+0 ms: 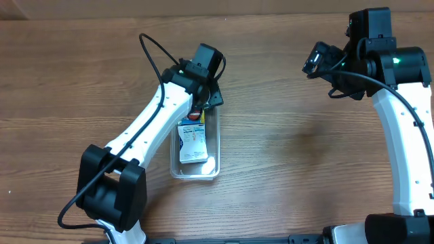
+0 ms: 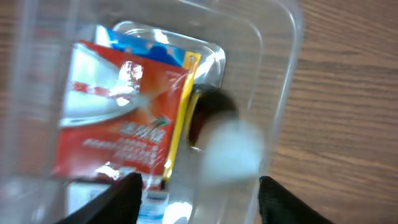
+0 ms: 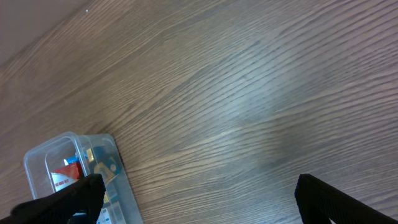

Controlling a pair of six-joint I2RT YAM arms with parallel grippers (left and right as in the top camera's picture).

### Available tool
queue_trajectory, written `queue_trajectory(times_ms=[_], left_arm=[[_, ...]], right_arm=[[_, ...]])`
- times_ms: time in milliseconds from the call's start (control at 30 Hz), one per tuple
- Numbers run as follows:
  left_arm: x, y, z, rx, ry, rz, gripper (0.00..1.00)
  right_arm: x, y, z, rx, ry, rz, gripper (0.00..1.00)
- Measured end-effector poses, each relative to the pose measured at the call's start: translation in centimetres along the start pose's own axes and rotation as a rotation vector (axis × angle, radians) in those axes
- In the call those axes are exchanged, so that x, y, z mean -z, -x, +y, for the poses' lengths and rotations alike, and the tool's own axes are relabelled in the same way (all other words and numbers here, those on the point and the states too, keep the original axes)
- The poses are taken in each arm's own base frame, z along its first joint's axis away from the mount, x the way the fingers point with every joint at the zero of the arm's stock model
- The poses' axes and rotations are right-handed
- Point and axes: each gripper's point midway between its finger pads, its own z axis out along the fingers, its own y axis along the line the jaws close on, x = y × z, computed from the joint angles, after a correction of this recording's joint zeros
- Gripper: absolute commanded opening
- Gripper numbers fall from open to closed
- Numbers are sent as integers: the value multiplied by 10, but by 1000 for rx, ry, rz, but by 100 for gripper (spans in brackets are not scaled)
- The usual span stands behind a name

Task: Pack container
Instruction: 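Lower the brown bottle into the container and release it, then move the left gripper to the orange Redoxon tube and grasp it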

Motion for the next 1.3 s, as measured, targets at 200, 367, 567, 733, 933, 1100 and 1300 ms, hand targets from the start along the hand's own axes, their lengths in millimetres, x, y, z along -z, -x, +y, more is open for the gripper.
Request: queue_trajectory(times_ms=[200, 367, 567, 733, 933, 1100, 1300], left_arm=[[88, 38, 17, -86, 43, -15, 77], [128, 42, 86, -40, 171, 61, 84], [123, 51, 164, -25, 212, 155, 88], [57, 18, 182, -125, 138, 297, 70], [46, -22, 184, -135, 103, 446, 58], [47, -29, 176, -162, 95, 467, 48], [43, -34, 177, -168, 105, 478, 41]], right_arm=[[0, 0, 0, 1, 0, 1, 100], [0, 0, 0, 0, 0, 1, 100], [0, 0, 0, 0, 0, 1, 100], [0, 0, 0, 0, -1, 1, 100], [0, 0, 0, 0, 0, 1, 100], [0, 0, 0, 0, 0, 1, 100], [0, 0, 0, 0, 0, 0, 100]])
